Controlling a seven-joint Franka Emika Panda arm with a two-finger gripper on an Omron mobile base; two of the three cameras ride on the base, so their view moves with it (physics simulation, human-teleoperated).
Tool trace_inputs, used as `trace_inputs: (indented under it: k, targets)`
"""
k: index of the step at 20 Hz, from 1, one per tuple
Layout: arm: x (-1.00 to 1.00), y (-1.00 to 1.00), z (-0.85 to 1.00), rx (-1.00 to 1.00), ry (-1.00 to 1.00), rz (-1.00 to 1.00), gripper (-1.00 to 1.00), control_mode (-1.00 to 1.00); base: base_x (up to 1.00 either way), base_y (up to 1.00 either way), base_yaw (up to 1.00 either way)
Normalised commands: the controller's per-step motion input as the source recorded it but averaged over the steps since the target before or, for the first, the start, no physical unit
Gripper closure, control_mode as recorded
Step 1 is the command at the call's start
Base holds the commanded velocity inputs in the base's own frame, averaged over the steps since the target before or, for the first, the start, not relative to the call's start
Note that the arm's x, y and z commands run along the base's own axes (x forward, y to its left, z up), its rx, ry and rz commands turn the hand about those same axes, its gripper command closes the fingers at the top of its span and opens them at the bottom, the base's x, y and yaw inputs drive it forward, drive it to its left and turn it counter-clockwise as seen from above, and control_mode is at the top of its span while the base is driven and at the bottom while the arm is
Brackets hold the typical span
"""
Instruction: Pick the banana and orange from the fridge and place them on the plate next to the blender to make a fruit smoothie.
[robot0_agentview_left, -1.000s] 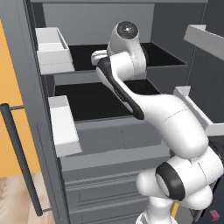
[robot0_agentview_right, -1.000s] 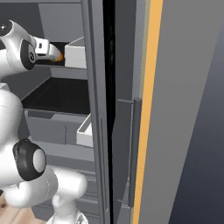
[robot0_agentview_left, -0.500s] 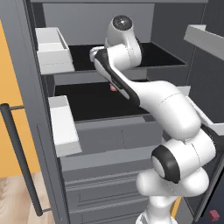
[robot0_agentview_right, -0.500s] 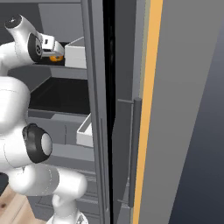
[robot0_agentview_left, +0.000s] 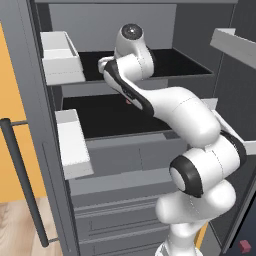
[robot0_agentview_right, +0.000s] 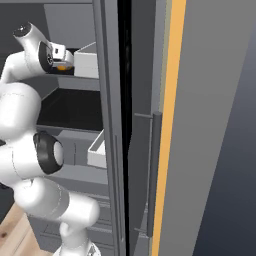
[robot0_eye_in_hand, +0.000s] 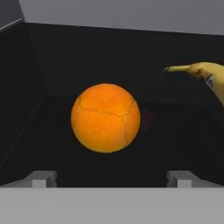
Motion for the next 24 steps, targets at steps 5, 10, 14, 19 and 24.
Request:
trace_inputs:
  k: [5, 10, 14, 19, 24]
  targets:
    - [0.43, 0.07, -0.16, 0.00, 0.00, 0.00, -1.00, -1.00, 0.00, 0.00, 0.00]
    - [0.45, 0.00, -0.08, 0.00, 0.01, 0.00, -1.00, -1.00, 0.00, 0.00, 0.00]
    - [0.42, 0.00, -0.05, 0.00, 0.02, 0.00, -1.00, -1.00, 0.00, 0.00, 0.00]
    - [0.14, 0.00, -0.33, 0.00, 0.03, 0.00, 1.00, -1.00, 0.00, 0.00, 0.00]
    - [-0.02, 0.00, -0.31, 0.01, 0.00, 0.00, 1.00, -1.00, 0.00, 0.00, 0.00]
